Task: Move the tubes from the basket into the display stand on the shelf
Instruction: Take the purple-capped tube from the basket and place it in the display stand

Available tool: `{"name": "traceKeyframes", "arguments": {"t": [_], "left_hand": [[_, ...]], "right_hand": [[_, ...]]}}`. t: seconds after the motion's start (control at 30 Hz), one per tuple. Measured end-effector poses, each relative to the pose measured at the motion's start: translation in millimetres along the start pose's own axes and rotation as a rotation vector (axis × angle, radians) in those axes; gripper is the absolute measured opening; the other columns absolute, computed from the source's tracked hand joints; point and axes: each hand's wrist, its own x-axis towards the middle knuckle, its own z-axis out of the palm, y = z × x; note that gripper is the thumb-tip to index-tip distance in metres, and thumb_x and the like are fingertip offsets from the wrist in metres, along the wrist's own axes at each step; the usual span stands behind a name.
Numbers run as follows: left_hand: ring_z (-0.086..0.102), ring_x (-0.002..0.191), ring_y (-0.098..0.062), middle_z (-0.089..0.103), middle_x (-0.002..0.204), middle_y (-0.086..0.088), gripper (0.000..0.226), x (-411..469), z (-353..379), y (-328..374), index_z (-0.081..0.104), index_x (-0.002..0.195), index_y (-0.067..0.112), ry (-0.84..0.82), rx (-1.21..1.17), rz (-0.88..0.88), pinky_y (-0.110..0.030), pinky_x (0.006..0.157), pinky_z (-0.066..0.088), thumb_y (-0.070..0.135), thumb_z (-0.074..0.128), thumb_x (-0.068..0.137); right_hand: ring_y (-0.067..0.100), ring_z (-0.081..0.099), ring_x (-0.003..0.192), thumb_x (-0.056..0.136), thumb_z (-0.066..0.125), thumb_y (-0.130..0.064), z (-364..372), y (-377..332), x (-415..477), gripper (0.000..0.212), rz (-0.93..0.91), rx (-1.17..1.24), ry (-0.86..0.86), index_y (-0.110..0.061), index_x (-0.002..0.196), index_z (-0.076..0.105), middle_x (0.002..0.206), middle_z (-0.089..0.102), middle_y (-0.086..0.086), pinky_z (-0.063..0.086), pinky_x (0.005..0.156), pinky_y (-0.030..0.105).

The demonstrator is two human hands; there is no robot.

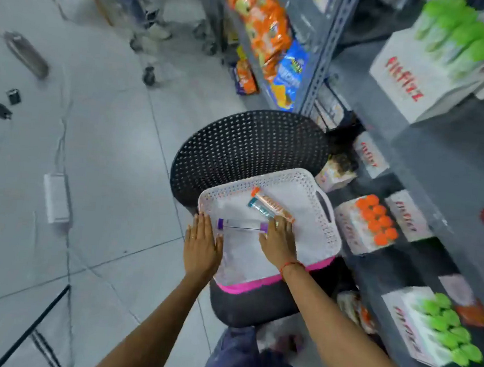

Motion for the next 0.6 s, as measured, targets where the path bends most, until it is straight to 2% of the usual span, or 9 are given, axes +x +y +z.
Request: {"name": "traceKeyframes", "arguments": {"t": [0.07, 0.17, 0.23, 0.3, 0.37, 0.47, 0.53, 0.6], "left_hand": [[0.024, 0.14, -0.031, 0.019, 0.155, -0.015, 0.068, 0.8, 10.1, -8.0, 0.019, 0.147, 0.004, -0.049, 0.001, -0.058, -0.045, 0.114, 0.019, 0.044, 0.021, 0.092], [0.018, 0.142, -0.026, 0.01, 0.158, -0.008, 0.066, -1.6, 23.7, -13.8, 0.007, 0.149, 0.009, -0.037, -0.033, -0.11, -0.041, 0.115, 0.021, 0.035, 0.036, 0.095], [0.017, 0.142, -0.026, 0.01, 0.157, -0.009, 0.065, -1.8, 31.7, -17.2, 0.007, 0.149, 0.008, -0.012, -0.011, -0.091, -0.04, 0.115, 0.018, 0.026, 0.039, 0.095], [0.013, 0.143, -0.026, 0.007, 0.158, -0.009, 0.061, -1.0, 39.6, -20.3, 0.006, 0.149, 0.007, -0.011, 0.045, -0.084, -0.038, 0.115, 0.01, 0.023, 0.035, 0.097], [0.009, 0.144, -0.026, 0.005, 0.157, -0.009, 0.059, -1.1, 46.3, -22.2, 0.006, 0.149, 0.007, -0.01, 0.082, -0.089, -0.037, 0.114, 0.003, 0.025, 0.031, 0.099], [0.01, 0.143, -0.028, 0.01, 0.156, -0.012, 0.058, -2.8, 48.1, -21.2, 0.012, 0.148, 0.006, 0.019, 0.139, -0.062, -0.042, 0.114, 0.004, 0.028, 0.032, 0.098], [0.017, 0.142, -0.031, 0.02, 0.154, -0.015, 0.055, -3.7, 47.8, -21.5, 0.02, 0.146, 0.003, 0.06, 0.202, -0.039, -0.045, 0.113, 0.007, 0.028, 0.024, 0.098], [0.015, 0.142, -0.03, 0.021, 0.153, -0.016, 0.057, -3.2, 47.0, -20.6, 0.022, 0.145, 0.001, 0.083, 0.241, -0.025, -0.043, 0.116, -0.001, 0.028, 0.019, 0.096]], "right_hand": [[0.042, 0.045, 0.118, 0.084, 0.058, -0.017, 13.3, -9.2, 8.5, 0.044, -0.057, -0.074, -0.141, 0.0, 0.123, 0.049, 0.127, 0.05, 0.026, 0.038, 0.103, 0.047], [0.039, 0.045, 0.117, 0.087, 0.052, -0.013, 27.0, -26.3, 24.0, 0.04, -0.186, -0.128, -0.185, -0.001, 0.125, 0.048, 0.126, 0.051, 0.022, 0.042, 0.099, 0.046], [0.04, 0.049, 0.113, 0.086, 0.048, -0.005, 39.3, -43.7, 36.0, 0.038, -0.32, -0.144, -0.195, 0.0, 0.123, 0.051, 0.12, 0.056, 0.023, 0.045, 0.095, 0.047], [0.039, 0.049, 0.113, 0.086, 0.045, -0.003, 47.8, -60.3, 46.9, 0.037, -0.404, -0.165, -0.252, -0.001, 0.122, 0.051, 0.12, 0.058, 0.022, 0.045, 0.093, 0.046], [0.037, 0.05, 0.112, 0.089, 0.044, -0.005, 51.5, -68.8, 52.9, 0.031, -0.43, -0.245, -0.308, -0.003, 0.119, 0.051, 0.12, 0.058, 0.019, 0.045, 0.089, 0.046], [0.038, 0.052, 0.109, 0.09, 0.047, -0.003, 55.4, -62.8, 54.9, 0.028, -0.471, -0.358, -0.319, -0.003, 0.118, 0.05, 0.118, 0.058, 0.02, 0.046, 0.086, 0.046], [0.038, 0.053, 0.107, 0.09, 0.048, -0.001, 51.1, -54.4, 52.2, 0.029, -0.507, -0.336, -0.3, -0.002, 0.118, 0.05, 0.116, 0.057, 0.021, 0.047, 0.083, 0.046], [0.037, 0.054, 0.105, 0.088, 0.051, -0.001, 38.0, -47.5, 45.0, 0.032, -0.497, -0.244, -0.252, -0.002, 0.12, 0.05, 0.115, 0.058, 0.021, 0.049, 0.082, 0.045]]}}
